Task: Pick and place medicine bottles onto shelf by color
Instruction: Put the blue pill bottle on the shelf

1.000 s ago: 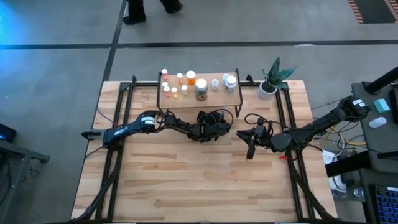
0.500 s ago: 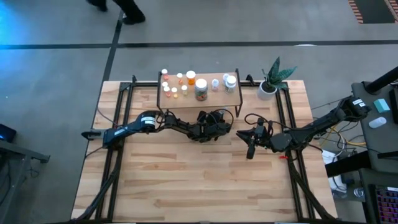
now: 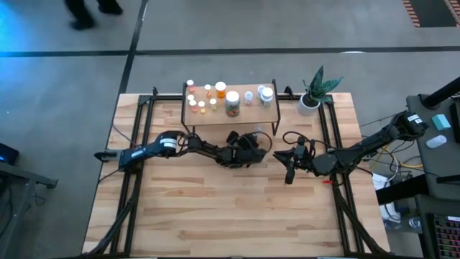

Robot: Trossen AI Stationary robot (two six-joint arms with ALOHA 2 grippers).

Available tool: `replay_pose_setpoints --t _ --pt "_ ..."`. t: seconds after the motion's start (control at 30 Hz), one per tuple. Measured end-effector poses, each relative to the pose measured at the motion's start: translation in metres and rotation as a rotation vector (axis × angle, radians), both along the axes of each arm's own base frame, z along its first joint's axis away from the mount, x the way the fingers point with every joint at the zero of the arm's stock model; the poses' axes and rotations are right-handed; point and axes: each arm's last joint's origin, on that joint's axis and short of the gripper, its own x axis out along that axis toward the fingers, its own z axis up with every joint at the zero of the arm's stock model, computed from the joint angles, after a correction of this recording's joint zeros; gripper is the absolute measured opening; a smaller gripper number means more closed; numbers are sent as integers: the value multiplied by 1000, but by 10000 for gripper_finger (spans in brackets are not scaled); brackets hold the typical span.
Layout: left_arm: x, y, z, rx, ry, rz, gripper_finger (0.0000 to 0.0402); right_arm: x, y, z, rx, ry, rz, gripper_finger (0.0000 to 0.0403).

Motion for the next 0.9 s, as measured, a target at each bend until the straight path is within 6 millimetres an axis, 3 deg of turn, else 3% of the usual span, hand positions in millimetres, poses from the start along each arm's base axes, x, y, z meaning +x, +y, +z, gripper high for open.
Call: replay_pose_setpoints --t 0.23,0.57,0.9 --pt "-21 -39 17 -51 27 -89 88 -1 1 -1 2 8 10 43" --pt "-97 -82 31 -113 -17 -199 88 -2 2 3 7 -19 15 43" --pt "-141 -104 55 -144 -298 -385 88 1 3 14 -11 -66 21 43"
